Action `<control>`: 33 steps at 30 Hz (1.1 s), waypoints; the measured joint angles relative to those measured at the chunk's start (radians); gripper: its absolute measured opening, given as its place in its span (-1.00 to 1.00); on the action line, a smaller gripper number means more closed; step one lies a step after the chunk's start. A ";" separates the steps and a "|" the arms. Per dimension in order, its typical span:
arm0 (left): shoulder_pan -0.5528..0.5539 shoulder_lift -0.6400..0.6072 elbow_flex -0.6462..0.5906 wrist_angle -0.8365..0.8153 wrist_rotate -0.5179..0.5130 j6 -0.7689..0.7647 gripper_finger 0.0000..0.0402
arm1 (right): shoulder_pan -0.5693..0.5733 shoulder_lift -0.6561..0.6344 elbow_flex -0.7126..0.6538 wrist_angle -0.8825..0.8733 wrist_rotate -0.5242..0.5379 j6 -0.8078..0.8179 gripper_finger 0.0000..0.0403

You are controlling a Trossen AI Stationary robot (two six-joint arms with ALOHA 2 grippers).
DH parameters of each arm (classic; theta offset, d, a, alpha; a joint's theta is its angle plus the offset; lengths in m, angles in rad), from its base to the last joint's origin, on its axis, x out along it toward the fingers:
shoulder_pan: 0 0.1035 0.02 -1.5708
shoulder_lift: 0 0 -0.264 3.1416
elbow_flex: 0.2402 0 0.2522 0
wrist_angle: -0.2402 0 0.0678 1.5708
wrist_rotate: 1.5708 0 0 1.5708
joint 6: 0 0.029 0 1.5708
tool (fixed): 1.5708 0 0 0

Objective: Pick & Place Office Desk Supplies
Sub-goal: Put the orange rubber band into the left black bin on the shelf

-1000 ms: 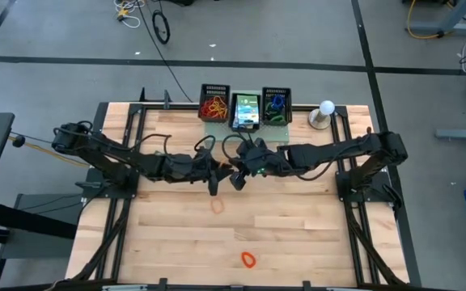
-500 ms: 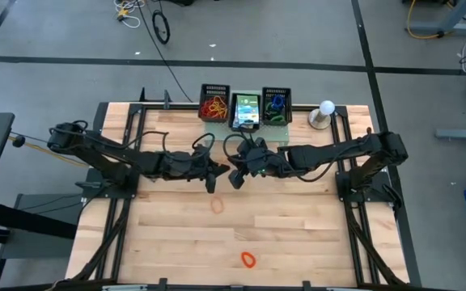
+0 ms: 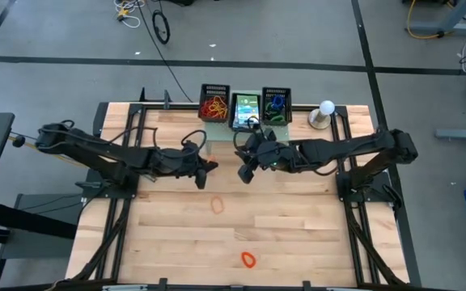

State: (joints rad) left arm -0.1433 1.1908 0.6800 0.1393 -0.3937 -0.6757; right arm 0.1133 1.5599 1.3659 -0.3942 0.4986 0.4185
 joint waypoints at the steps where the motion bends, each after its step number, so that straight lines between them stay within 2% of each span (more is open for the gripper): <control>1: 0.004 -0.010 0.000 -0.020 -0.008 -0.016 -0.98 | -0.002 -0.006 0.000 -0.009 0.001 -0.029 -0.54; 4: 0.014 -0.037 0.000 -0.075 -0.044 -0.049 -0.98 | -0.006 -0.020 0.000 -0.011 0.001 -0.131 -0.74; 7: 0.035 -0.067 0.016 -0.129 -0.048 -0.079 -0.98 | -0.009 -0.022 0.000 -0.008 0.004 -0.147 -0.95; 12: 0.110 -0.083 0.194 -0.363 -0.053 -0.032 -0.98 | -0.011 -0.022 0.000 -0.009 0.015 -0.143 -0.91; 15: 0.200 -0.078 0.324 -0.497 -0.045 0.013 -0.98 | -0.013 -0.021 0.000 -0.008 0.023 -0.145 -0.94; 18: 0.315 -0.065 0.430 -0.578 0.026 0.078 -0.98 | -0.013 -0.021 0.000 -0.010 0.028 -0.146 -0.98; 26: 0.599 0.048 0.630 -0.643 0.286 0.216 -0.97 | -0.013 -0.021 0.000 -0.004 0.029 -0.147 -0.97; 30: 0.694 0.156 0.717 -0.722 0.399 0.250 -0.97 | -0.013 -0.021 0.000 -0.004 0.030 -0.147 -0.98; 33: 0.731 0.245 0.786 -0.782 0.426 0.298 -0.97 | -0.013 -0.021 0.000 -0.004 0.030 -0.147 -0.97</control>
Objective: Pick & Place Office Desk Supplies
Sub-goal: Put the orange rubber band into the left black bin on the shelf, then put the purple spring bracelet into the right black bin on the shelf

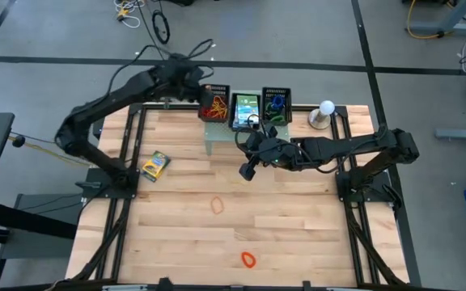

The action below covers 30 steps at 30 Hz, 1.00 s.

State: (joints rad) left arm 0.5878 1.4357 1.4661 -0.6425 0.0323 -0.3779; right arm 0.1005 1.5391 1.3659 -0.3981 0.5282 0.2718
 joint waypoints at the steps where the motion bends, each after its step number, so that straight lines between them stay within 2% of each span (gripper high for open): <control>1: 0.005 0.027 0.023 -0.021 0.002 0.017 -0.97 | 0.000 0.000 0.000 0.000 0.000 0.000 -0.96; 10: 0.009 0.226 0.185 -0.171 -0.023 0.162 -0.72 | 0.000 0.000 0.000 0.001 0.000 0.000 -0.97; 17: -0.039 0.268 0.238 -0.231 -0.271 0.401 -0.43 | 0.000 0.000 0.000 0.001 0.000 0.003 -0.97; 22: -0.078 0.251 0.239 -0.236 -0.375 0.460 -0.30 | 0.000 -0.011 0.000 -0.035 -0.001 0.011 -0.97; 26: -0.105 0.201 0.235 -0.249 -0.333 0.407 -0.41 | 0.000 -0.073 0.000 -0.175 0.005 0.056 -0.98; 30: -0.155 0.113 0.142 -0.137 -0.305 0.389 -0.75 | 0.010 -0.152 -0.070 -0.268 0.040 0.134 -0.98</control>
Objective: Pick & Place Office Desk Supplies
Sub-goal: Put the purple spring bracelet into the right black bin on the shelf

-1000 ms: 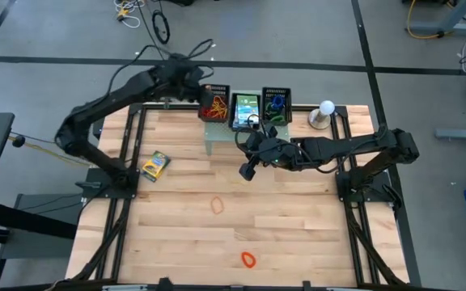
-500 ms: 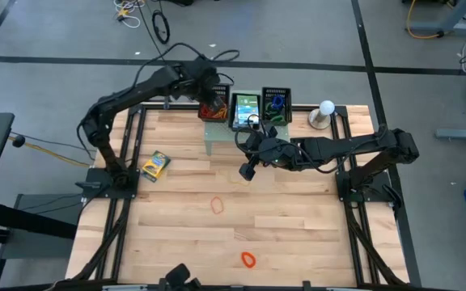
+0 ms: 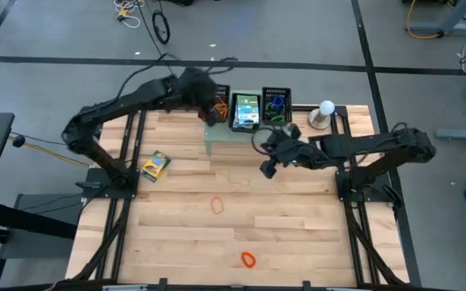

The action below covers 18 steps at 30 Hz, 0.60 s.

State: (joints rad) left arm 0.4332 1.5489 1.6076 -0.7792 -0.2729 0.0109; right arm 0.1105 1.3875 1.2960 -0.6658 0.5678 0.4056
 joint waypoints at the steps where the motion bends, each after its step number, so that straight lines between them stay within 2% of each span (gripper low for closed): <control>1: -0.008 -0.031 -0.045 0.044 0.025 -0.001 -0.85 | 0.004 -0.030 -0.039 0.007 0.000 0.021 -0.98; 3: -0.030 -0.103 -0.156 0.169 0.069 -0.024 -0.95 | 0.017 -0.099 -0.132 0.035 -0.002 0.087 -0.98; 11: -0.145 -0.423 -0.625 0.632 0.085 -0.164 -0.96 | 0.065 -0.415 -0.478 0.063 0.002 0.474 -0.98; 15: -0.199 -0.546 -0.824 0.789 0.036 -0.260 -0.97 | 0.015 -0.509 -0.594 0.055 -0.002 0.633 -0.98; 18: -0.229 -0.609 -0.947 0.892 -0.003 -0.326 -0.97 | -0.046 -0.539 -0.669 0.043 -0.046 0.717 -0.98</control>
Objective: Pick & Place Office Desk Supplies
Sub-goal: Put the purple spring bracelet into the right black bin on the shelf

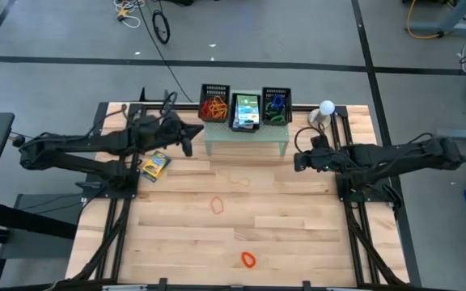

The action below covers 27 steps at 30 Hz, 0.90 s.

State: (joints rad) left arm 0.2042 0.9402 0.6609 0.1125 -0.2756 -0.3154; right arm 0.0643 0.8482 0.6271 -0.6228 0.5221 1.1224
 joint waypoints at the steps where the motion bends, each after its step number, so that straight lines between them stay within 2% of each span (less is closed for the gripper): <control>1: -0.009 -0.016 -0.036 0.037 -0.013 -0.019 -0.97 | -0.024 -0.001 -0.023 -0.002 -0.024 0.022 -0.98; 5: -0.038 -0.057 -0.132 0.131 -0.042 -0.044 -0.95 | -0.134 0.012 -0.109 -0.007 -0.136 0.087 -0.95; 9: -0.055 -0.066 -0.168 0.144 -0.066 -0.041 -0.95 | -0.228 0.031 -0.179 0.003 -0.221 0.117 -0.85; 14: -0.054 -0.063 -0.173 0.143 -0.068 -0.039 -0.95 | -0.308 0.052 -0.229 0.014 -0.229 0.120 -0.66; 19: -0.054 -0.059 -0.173 0.141 -0.068 -0.037 -0.95 | -0.341 0.092 -0.274 0.061 -0.222 0.112 -0.49; 27: -0.055 -0.036 -0.173 0.143 -0.057 -0.034 -0.95 | -0.350 0.196 -0.342 0.273 -0.184 0.112 -0.43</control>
State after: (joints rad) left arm 0.1495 0.9038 0.4881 0.2556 -0.3321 -0.3493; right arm -0.2859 1.0442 0.2855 -0.3500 0.3386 1.2343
